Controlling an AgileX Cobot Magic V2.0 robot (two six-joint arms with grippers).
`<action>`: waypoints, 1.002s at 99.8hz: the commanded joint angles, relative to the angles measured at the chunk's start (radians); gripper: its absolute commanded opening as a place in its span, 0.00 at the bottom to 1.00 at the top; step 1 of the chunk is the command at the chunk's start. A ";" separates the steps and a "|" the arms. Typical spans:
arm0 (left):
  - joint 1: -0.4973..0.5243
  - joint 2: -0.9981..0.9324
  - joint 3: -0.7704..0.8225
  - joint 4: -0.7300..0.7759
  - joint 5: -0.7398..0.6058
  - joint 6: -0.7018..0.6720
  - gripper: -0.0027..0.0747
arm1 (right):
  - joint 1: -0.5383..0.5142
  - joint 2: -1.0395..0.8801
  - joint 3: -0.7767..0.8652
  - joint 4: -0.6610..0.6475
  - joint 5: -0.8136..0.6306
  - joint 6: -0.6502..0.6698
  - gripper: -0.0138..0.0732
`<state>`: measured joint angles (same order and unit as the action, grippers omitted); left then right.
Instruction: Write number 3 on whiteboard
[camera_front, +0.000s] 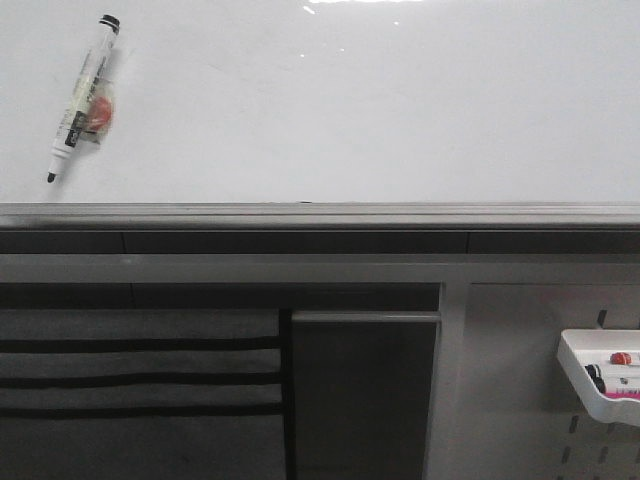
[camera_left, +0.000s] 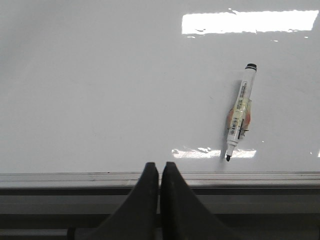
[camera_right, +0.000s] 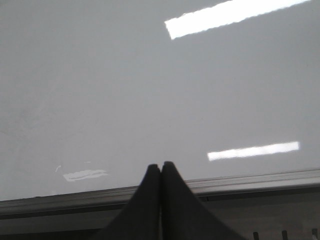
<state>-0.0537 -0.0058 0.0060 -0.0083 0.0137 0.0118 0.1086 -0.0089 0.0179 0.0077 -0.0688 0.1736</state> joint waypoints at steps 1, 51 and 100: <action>-0.004 -0.030 0.003 0.000 -0.081 -0.012 0.01 | -0.006 -0.020 0.020 0.000 -0.085 -0.004 0.07; -0.004 -0.030 0.003 0.000 -0.081 -0.012 0.01 | -0.006 -0.020 0.020 0.000 -0.085 -0.004 0.07; -0.004 -0.030 0.003 0.000 -0.081 -0.012 0.01 | -0.006 -0.020 0.020 -0.108 -0.062 -0.044 0.07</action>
<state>-0.0537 -0.0058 0.0060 -0.0083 0.0137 0.0118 0.1086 -0.0089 0.0179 -0.0800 -0.0630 0.1446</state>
